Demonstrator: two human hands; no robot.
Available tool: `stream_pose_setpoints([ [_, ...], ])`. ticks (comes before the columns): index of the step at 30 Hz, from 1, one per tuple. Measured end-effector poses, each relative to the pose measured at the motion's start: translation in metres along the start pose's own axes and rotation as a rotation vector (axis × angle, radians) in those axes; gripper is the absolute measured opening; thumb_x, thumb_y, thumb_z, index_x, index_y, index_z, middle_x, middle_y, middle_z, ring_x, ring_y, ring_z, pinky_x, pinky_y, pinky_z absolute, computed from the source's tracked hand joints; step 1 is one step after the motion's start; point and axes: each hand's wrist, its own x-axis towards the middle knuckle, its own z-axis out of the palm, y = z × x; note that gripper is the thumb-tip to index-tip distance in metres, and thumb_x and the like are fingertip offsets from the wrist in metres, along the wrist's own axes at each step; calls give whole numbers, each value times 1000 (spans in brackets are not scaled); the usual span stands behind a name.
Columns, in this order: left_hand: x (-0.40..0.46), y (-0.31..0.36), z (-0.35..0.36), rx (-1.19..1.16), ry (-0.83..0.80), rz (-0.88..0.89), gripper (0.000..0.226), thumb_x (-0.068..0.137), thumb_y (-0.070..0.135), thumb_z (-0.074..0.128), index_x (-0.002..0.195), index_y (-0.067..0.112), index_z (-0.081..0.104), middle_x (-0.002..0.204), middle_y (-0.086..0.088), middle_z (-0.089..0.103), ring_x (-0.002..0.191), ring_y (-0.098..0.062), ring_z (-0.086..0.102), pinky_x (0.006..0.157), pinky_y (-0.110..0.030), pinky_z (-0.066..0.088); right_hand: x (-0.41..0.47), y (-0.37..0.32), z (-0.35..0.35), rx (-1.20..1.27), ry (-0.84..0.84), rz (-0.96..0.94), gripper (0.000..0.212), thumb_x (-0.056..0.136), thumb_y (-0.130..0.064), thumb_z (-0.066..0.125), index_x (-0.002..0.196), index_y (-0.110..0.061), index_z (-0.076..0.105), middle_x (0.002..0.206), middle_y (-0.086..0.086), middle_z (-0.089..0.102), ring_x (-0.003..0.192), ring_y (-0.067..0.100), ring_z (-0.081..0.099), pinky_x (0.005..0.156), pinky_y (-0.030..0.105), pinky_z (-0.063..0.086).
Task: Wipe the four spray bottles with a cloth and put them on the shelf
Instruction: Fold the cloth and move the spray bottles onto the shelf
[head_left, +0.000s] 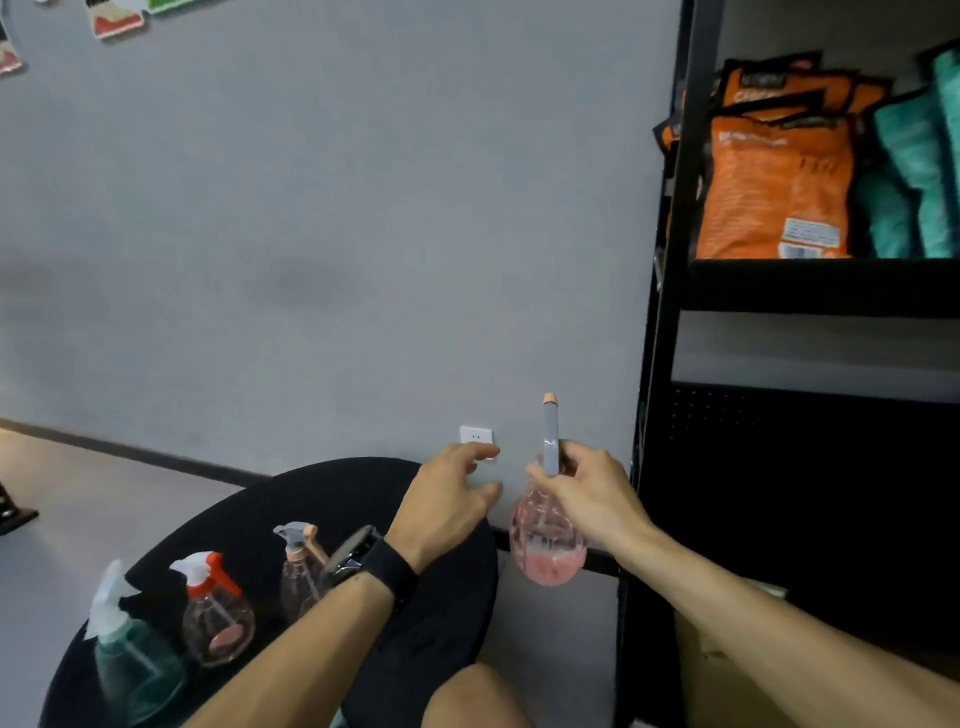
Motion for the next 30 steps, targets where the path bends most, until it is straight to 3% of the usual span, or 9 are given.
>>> stream_pose_setpoints([
  [3,4,16,16,-19,-36,29,43,92,25,63,135,26,57,137,6,58,120,-7,55,101,-23,45,-12,9,-20,11,33,4,6,88,-29,67,84,-25,66,79,-6,70,76,13,67,72,34,54],
  [9,13,47,45,-49,-106,91,43,93,24,62,136,24,56,139,5,56,124,-9,52,105,-27,43,-33,28,-61,7,50,4,14,88,-26,68,78,-36,63,73,-16,68,68,-4,63,64,16,44],
  [12,18,59,58,-65,-129,124,42,94,24,62,135,24,56,139,5,56,124,-9,52,106,-27,43,-42,38,-80,-24,54,15,15,89,-27,67,82,-39,63,77,-16,69,72,-5,65,61,12,44],
  [17,29,73,82,-65,-156,164,41,93,23,63,134,23,58,137,3,57,122,-10,54,101,-21,41,-44,60,-108,-40,105,98,4,89,-30,68,91,-33,65,85,-8,70,81,10,68,75,28,52],
  [21,41,82,98,-62,-179,176,40,94,22,63,134,22,58,137,2,58,121,-12,55,97,-18,41,-33,74,-124,-14,138,132,10,90,-28,67,99,-29,65,89,-5,70,82,18,68,70,25,49],
  [24,51,85,106,-48,-183,172,41,94,22,63,134,20,58,137,1,58,119,-12,56,95,-16,41,-20,85,-132,4,156,156,6,90,-29,66,95,-31,63,87,7,71,67,27,62,63,29,42],
  [27,60,85,114,-37,-190,167,41,94,24,63,135,21,57,137,1,58,119,-13,56,94,-18,41,-6,95,-135,4,157,159,4,90,-28,66,94,-28,65,83,6,68,64,17,54,62,30,41],
  [30,67,84,121,-31,-196,158,40,94,25,63,134,22,58,136,2,58,118,-12,56,95,-19,43,7,102,-135,22,175,171,4,90,-26,67,93,-25,66,90,4,70,69,18,62,66,29,44],
])
